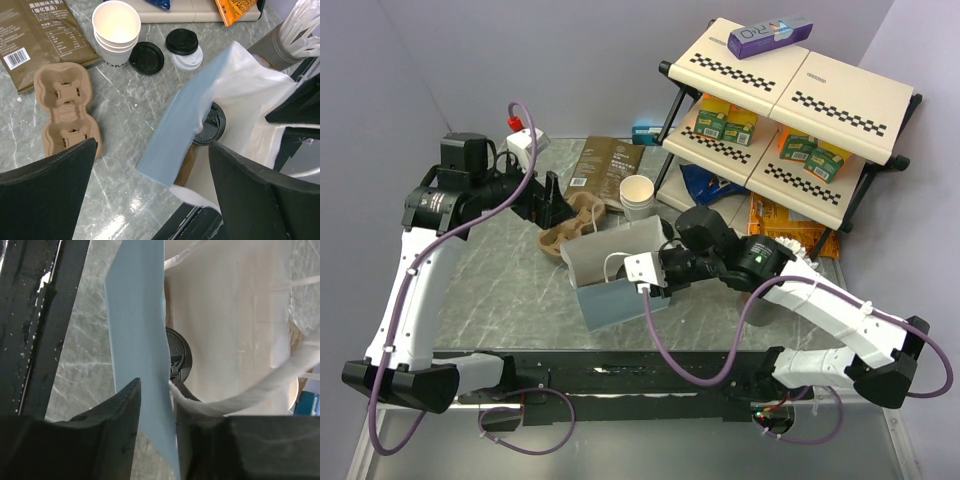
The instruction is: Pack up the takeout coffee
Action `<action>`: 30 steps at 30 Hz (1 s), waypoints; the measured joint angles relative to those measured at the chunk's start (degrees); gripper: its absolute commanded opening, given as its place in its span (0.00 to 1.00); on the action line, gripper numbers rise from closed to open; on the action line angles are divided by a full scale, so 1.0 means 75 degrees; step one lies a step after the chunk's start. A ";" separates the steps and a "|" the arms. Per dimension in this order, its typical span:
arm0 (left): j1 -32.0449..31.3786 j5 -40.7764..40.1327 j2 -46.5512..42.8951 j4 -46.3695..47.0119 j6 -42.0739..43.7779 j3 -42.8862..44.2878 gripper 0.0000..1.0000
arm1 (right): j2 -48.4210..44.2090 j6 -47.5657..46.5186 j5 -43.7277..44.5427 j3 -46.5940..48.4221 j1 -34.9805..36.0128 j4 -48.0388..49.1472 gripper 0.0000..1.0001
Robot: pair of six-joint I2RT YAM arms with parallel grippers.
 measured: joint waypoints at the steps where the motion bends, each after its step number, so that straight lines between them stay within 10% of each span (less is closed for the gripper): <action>1: 0.0000 0.0000 -0.0032 0.0003 0.0012 0.0000 0.99 | -0.0015 0.0023 0.0003 0.0003 0.0006 -0.0015 0.46; 10: 0.0015 -0.0070 -0.0315 0.0294 0.0015 -0.0003 0.99 | -0.0848 0.0772 0.0364 0.0842 -0.0280 -0.1011 0.47; 30: 0.0085 0.0289 0.0545 0.2326 -0.0778 0.0254 0.99 | -0.2209 0.2209 0.0711 0.0810 -0.4421 -0.4100 0.38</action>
